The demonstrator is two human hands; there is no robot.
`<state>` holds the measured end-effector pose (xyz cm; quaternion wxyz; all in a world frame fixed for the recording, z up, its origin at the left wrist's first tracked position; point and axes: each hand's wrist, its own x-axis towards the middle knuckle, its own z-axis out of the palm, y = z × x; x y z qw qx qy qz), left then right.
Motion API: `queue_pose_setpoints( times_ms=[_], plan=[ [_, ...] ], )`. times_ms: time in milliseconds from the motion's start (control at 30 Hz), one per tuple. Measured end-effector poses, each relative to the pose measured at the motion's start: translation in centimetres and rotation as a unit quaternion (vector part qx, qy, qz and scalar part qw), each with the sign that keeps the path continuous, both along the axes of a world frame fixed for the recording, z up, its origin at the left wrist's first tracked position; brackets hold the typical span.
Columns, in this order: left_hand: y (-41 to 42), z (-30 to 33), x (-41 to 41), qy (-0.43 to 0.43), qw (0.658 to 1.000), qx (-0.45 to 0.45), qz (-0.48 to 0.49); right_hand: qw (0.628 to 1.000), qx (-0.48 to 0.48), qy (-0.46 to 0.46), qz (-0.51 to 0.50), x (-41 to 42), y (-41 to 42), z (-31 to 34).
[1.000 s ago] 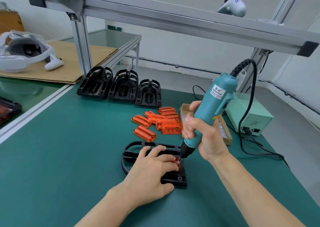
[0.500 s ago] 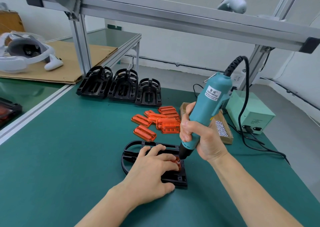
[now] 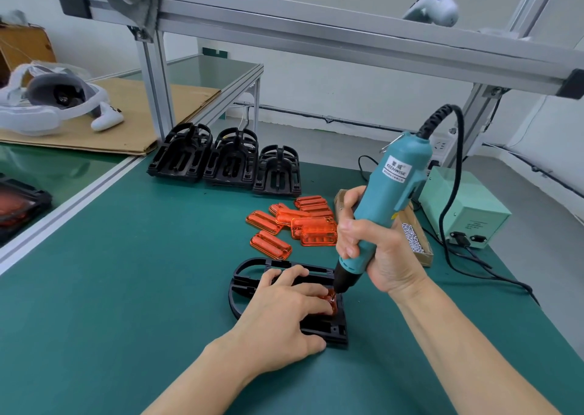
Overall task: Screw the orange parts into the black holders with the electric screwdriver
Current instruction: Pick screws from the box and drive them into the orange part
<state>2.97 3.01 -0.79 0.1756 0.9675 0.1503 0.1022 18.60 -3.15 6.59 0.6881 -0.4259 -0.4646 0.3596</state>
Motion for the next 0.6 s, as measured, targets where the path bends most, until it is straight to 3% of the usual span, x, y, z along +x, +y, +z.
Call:
queue_pose_setpoints(
  times_ms=[367, 600],
  plan=[
    [0.0, -0.2, 0.1, -0.011, 1.0, 0.003, 0.01, 0.989, 0.004, 0.017, -0.149, -0.8, 0.1, -0.3],
    [0.1, -0.1, 0.4, 0.002, 1.0, 0.001, 0.012, 0.992, 0.045, -0.019, -0.113, -0.2, -0.8, 3.0]
  ],
)
